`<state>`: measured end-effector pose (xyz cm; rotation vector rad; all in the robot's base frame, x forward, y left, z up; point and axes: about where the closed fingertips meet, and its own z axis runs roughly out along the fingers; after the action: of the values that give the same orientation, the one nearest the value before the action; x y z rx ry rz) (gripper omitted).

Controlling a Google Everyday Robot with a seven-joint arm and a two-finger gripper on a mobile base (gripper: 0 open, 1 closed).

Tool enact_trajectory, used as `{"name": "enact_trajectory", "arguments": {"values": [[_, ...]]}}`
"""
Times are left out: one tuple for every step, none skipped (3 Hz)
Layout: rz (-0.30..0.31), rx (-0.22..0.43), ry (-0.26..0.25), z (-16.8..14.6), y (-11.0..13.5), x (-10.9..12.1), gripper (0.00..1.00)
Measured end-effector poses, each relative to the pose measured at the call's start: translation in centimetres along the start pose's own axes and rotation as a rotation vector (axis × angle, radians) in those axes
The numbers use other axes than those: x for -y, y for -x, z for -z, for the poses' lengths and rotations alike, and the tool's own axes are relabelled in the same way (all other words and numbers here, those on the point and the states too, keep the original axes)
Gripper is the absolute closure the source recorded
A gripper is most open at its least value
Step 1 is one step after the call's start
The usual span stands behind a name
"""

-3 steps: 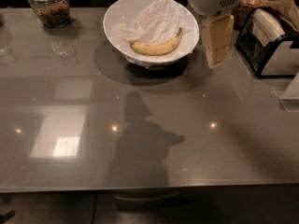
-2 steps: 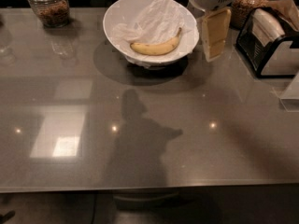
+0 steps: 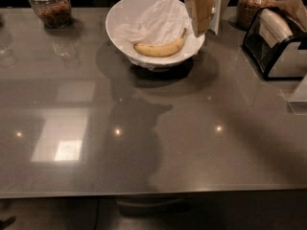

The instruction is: Pick banana from white bowl

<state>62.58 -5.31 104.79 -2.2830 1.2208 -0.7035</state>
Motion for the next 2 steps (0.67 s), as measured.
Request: {"name": "enact_trajectory", "arguments": {"values": [[0.002, 0.108, 0.019, -4.5, 0.2, 3.0, 0.0], [-0.026, 0.238, 0.045, -8.6, 0.7, 4.2, 0.16]]}}
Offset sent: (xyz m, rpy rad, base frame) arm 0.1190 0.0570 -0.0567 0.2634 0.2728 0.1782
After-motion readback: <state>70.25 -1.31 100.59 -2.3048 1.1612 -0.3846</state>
